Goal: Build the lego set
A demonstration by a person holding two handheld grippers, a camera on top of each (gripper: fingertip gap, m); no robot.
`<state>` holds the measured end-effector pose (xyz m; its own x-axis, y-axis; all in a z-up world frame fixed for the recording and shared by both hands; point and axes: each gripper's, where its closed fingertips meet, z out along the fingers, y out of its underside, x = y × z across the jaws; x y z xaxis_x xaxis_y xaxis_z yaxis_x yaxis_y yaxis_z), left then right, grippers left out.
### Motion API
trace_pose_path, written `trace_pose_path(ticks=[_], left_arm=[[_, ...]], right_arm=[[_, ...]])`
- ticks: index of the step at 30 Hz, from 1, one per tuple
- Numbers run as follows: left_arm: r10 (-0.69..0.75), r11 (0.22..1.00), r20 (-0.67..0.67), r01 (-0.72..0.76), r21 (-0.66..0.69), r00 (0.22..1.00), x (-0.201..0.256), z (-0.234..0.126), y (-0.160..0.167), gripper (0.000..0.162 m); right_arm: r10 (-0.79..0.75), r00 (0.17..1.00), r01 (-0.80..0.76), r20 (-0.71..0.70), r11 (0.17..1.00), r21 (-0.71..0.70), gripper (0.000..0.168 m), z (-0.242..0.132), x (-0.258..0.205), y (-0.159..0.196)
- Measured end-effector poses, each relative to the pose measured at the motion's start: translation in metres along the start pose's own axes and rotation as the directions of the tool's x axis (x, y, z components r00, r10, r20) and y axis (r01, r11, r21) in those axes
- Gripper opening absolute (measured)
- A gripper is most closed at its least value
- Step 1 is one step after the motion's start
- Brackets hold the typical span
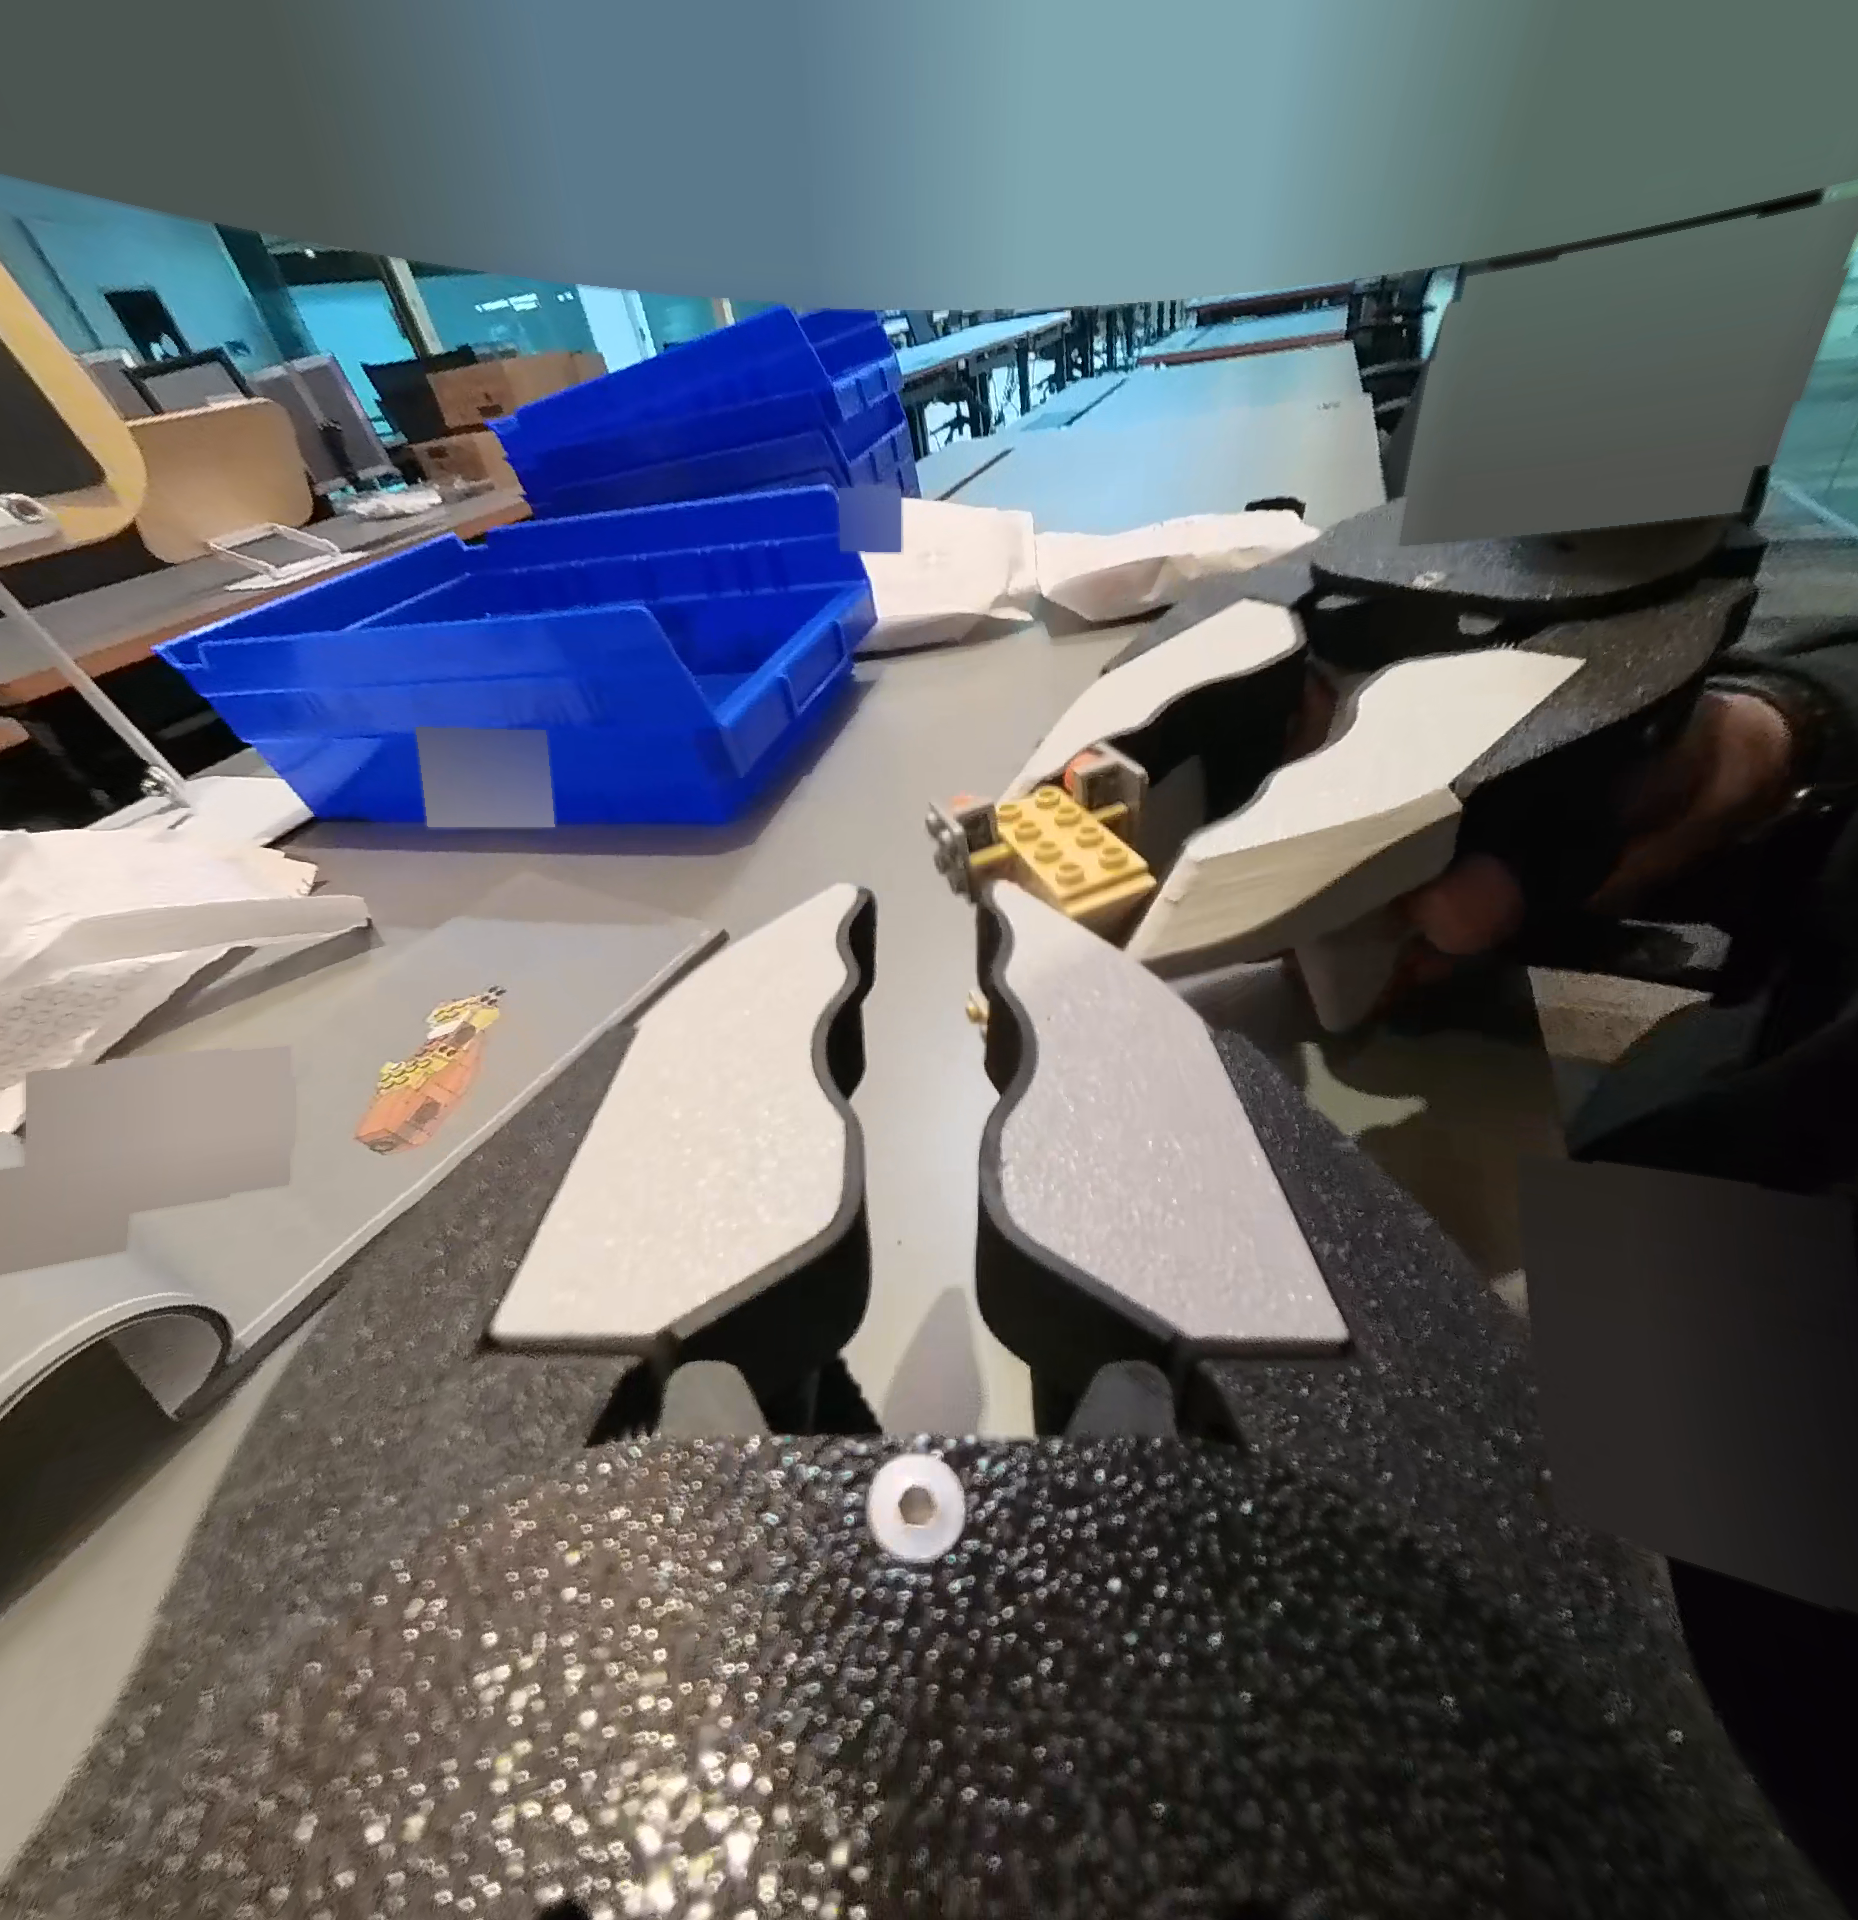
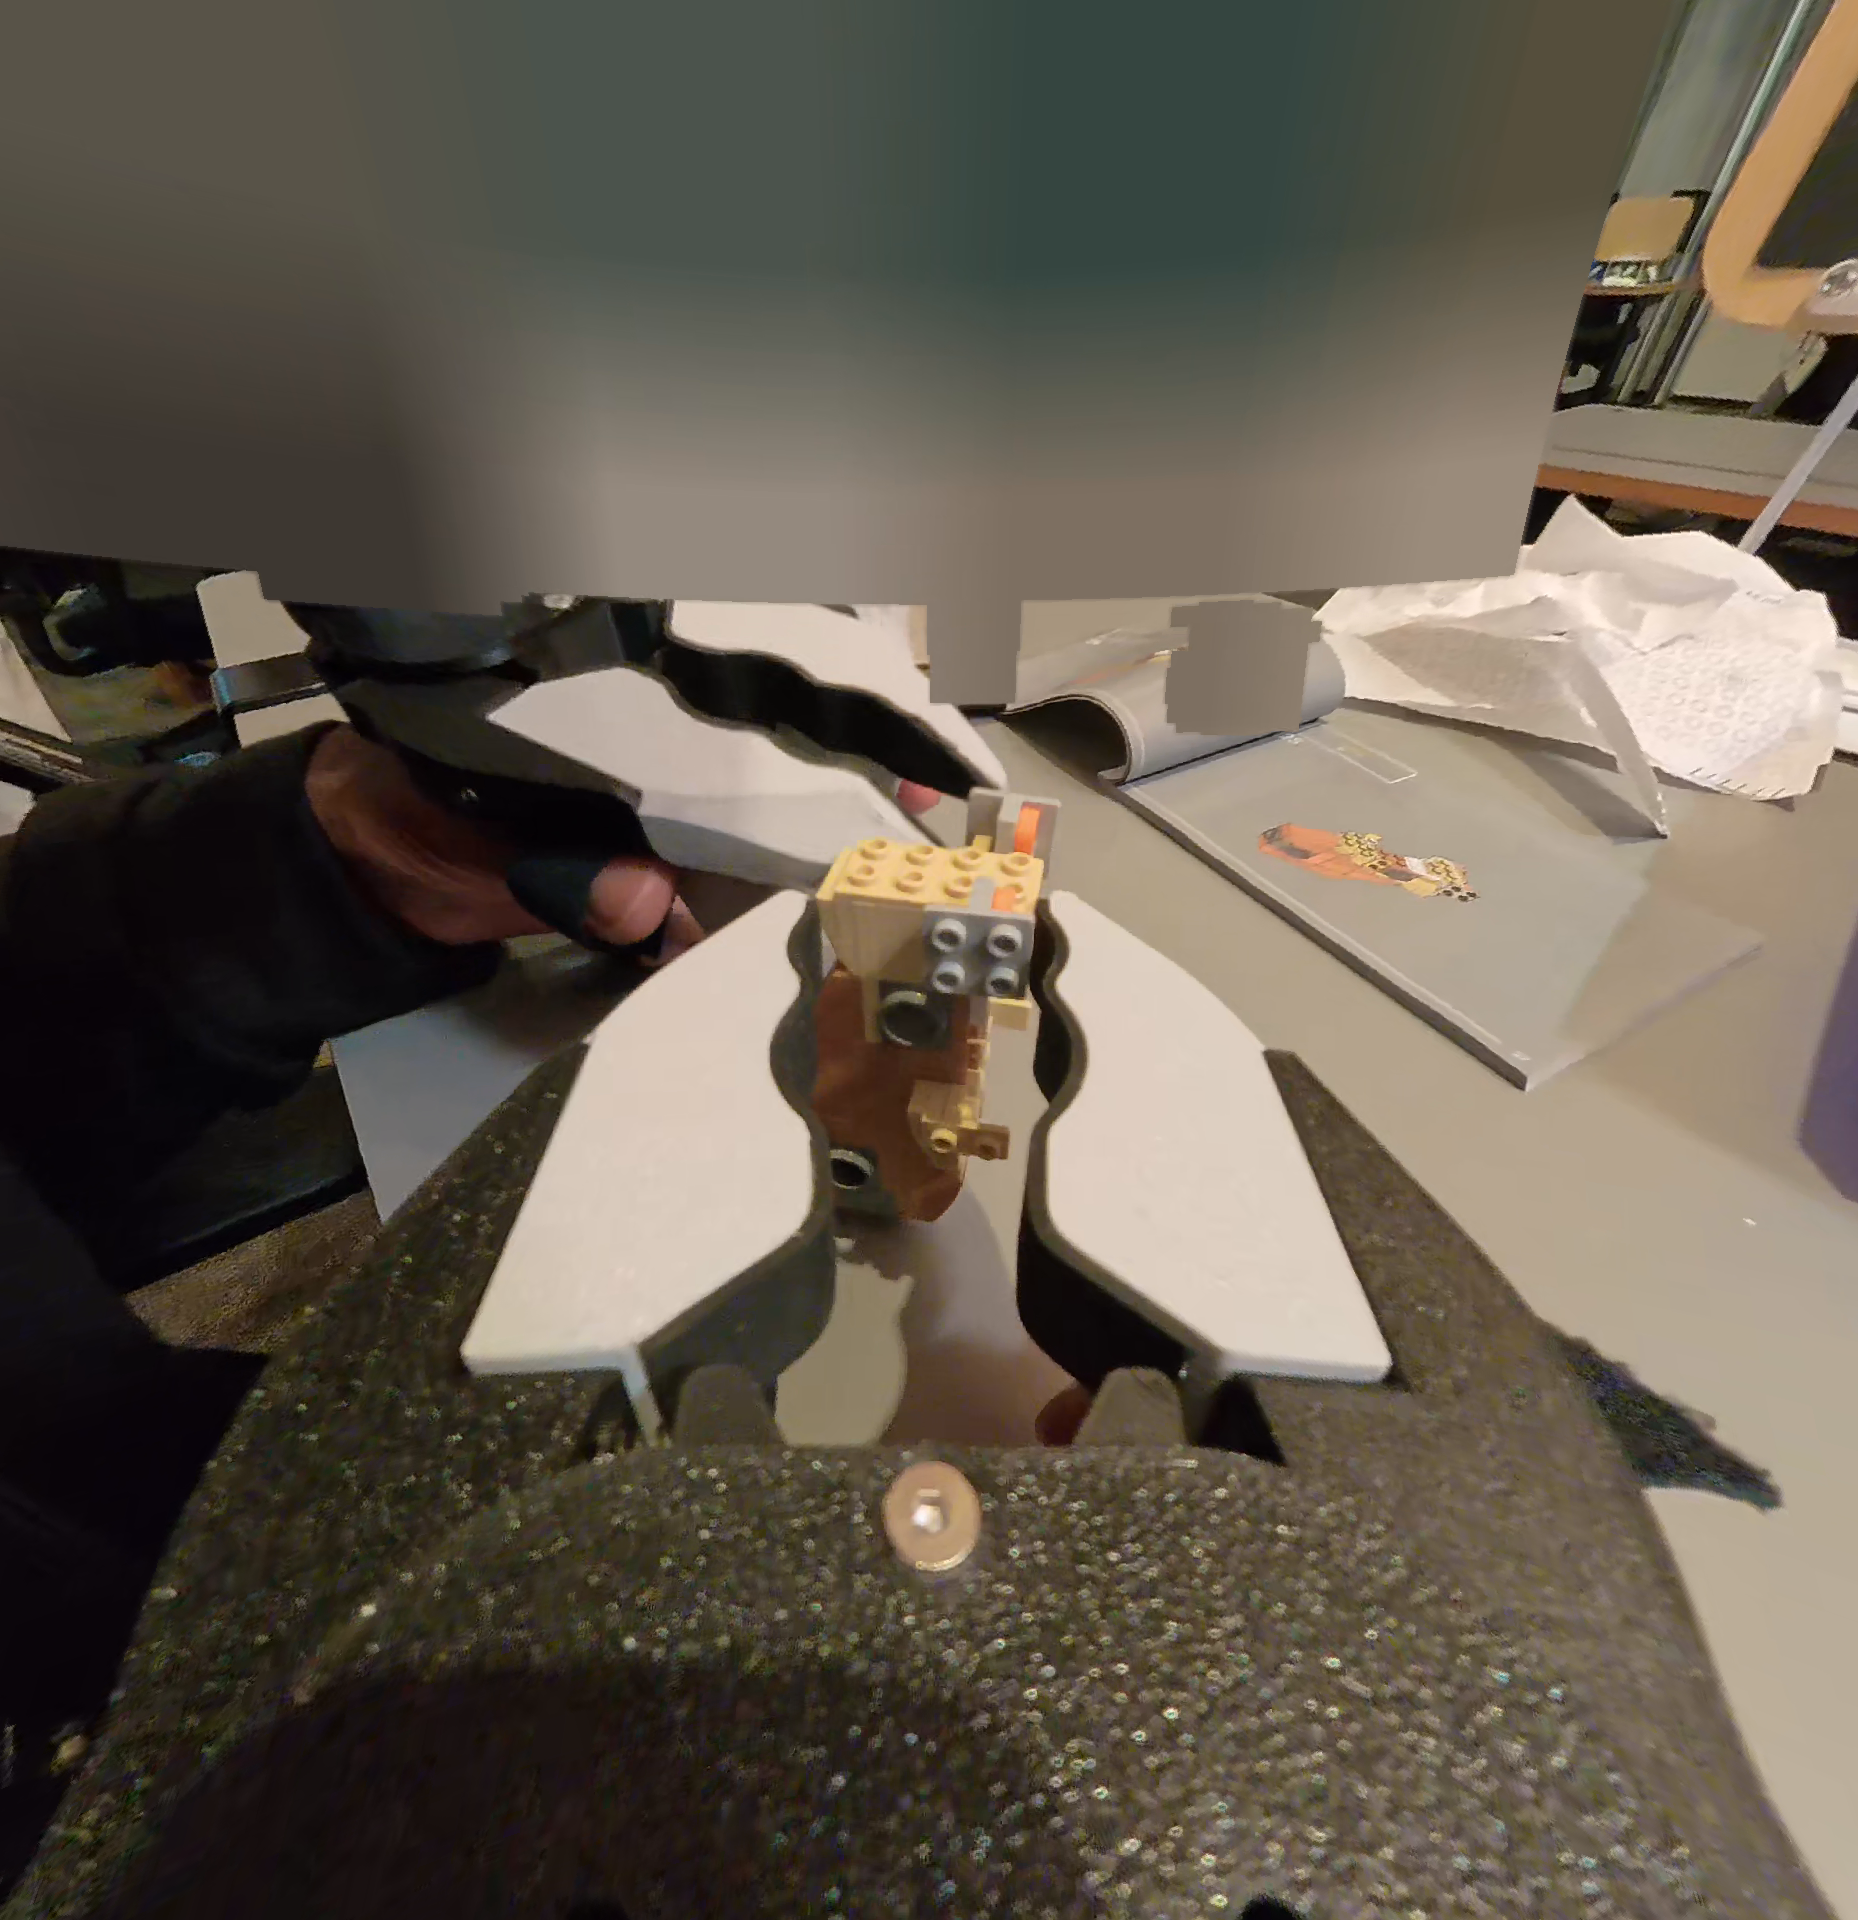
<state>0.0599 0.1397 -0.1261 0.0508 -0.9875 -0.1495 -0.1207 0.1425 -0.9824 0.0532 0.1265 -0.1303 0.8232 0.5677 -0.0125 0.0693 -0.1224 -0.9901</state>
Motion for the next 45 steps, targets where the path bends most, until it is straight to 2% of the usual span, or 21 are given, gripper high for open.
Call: trace_pose_path(ticks=[6, 18, 33, 45], left_arm=[[0.045, 0.996, 0.019, -0.043, -0.078, 0.999, -0.002, 0.001, 0.011, 0.018], [0.043, 0.994, -0.038, -0.047, -0.101, 0.998, -0.001, 0.004, 0.015, 0.022], [0.024, 0.996, -0.037, -0.027, -0.086, 0.999, -0.004, 0.002, 0.013, 0.023], [0.015, 0.996, -0.052, -0.020, -0.090, 0.999, -0.007, 0.006, 0.012, 0.022]], right_arm=[[0.015, 0.997, -0.022, -0.074, 0.995, -0.102, 0.038, 0.002, 0.006, 0.011], [0.132, 0.991, -0.131, -0.004, 0.972, -0.197, 0.041, 0.000, 0.003, 0.023], [0.120, 0.992, -0.113, 0.024, 0.973, -0.201, 0.046, 0.000, 0.003, 0.025], [0.056, 0.993, -0.037, 0.108, 0.985, -0.169, 0.048, -0.003, 0.003, 0.022]])
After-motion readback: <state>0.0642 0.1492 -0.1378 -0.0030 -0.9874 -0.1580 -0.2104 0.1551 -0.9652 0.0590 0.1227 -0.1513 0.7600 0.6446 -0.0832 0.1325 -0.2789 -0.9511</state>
